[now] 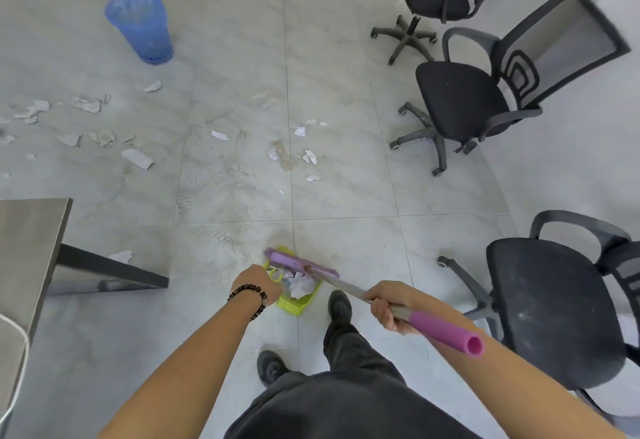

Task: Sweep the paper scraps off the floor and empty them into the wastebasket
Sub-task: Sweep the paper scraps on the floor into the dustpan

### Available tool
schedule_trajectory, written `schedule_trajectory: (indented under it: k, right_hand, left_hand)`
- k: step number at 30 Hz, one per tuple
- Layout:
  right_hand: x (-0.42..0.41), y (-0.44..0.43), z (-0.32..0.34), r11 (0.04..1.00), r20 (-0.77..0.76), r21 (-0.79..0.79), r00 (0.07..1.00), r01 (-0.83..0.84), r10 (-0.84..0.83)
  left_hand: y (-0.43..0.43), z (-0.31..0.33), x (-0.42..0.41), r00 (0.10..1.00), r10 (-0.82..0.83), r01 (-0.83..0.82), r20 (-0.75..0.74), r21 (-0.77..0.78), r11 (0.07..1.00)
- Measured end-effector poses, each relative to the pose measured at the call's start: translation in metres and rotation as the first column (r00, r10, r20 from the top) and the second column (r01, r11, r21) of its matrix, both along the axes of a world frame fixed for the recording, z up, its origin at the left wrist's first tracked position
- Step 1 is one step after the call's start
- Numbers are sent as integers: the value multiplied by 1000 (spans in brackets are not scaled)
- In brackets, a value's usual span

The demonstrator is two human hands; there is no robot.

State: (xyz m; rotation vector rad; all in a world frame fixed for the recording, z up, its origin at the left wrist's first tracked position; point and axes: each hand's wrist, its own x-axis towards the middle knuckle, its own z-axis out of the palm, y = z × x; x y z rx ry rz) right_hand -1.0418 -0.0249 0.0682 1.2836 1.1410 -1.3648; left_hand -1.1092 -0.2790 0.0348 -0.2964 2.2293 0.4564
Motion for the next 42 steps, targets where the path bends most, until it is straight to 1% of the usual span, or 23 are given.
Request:
schedule_trajectory:
  k: [2, 5, 8, 10, 12, 14, 15, 17, 20, 22, 29, 31, 33, 36, 39, 41, 42]
  right_hand:
    - [-5, 16, 18, 999, -32, -6, 999, 41, -41]
    - [-4, 17, 25, 999, -64, 30, 997, 33, -31]
    - [-15, 8, 26, 997, -145, 70, 989, 41, -31]
    - [-34, 1, 27, 994, -216, 91, 976, 61, -40]
    - [-60, -2, 25, 989, -280, 96, 956, 116, -85]
    - [-94, 1, 19, 978, -329, 104, 934, 181, -138]
    - [-114, 5, 13, 975, -353, 117, 926, 188, -136]
    - [-158, 16, -2, 976, -405, 161, 912, 146, -69]
    - [-238, 40, -30, 969, -483, 243, 872, 46, 80]
    - [-299, 57, -44, 960, -507, 281, 847, -14, 161]
    - [-499, 100, -91, 915, -491, 367, 801, -166, 342]
    - [-542, 105, -112, 886, -451, 411, 796, -216, 403]
    - [-569, 107, -130, 853, -390, 439, 795, -283, 465]
    - [-579, 106, -144, 797, -248, 411, 787, -442, 564]
    - [-547, 100, -145, 732, -128, 384, 752, -564, 647]
    - [-513, 96, -138, 727, -120, 395, 753, -561, 646]
    - [-495, 94, -132, 745, -127, 405, 774, -530, 620]
  left_hand:
    - [-4, 5, -3, 1000, 10, -10, -25, 7, 1000]
    - [-11, 11, -11, 996, 56, -54, -73, 33, 998]
    - [-18, 12, -27, 987, 126, -119, -103, 68, 991]
    - [-24, 12, -41, 980, 159, -150, -122, 80, 986]
    - [-27, 10, -61, 976, 173, -163, -132, 84, 983]
    - [-26, 7, -86, 973, 189, -179, -136, 82, 980]
    - [-24, 5, -100, 972, 191, -182, -135, 79, 980]
    - [-17, -2, -131, 970, 203, -195, -136, 71, 978]
    - [-5, -14, -184, 964, 222, -219, -144, 36, 975]
    - [4, -19, -220, 960, 251, -252, -128, 10, 968]
    - [26, -21, -336, 924, 376, -380, -74, -64, 923]
    - [24, -30, -358, 914, 400, -404, -63, -72, 912]
    - [23, -38, -370, 894, 446, -448, -39, -53, 893]
    - [17, -46, -379, 843, 539, -538, 4, -45, 842]
    - [7, -45, -393, 806, 592, -591, 20, -37, 806]
    - [2, -43, -403, 792, 609, -609, 43, -33, 793]
    - [1, -41, -406, 787, 614, -614, 59, -32, 789]
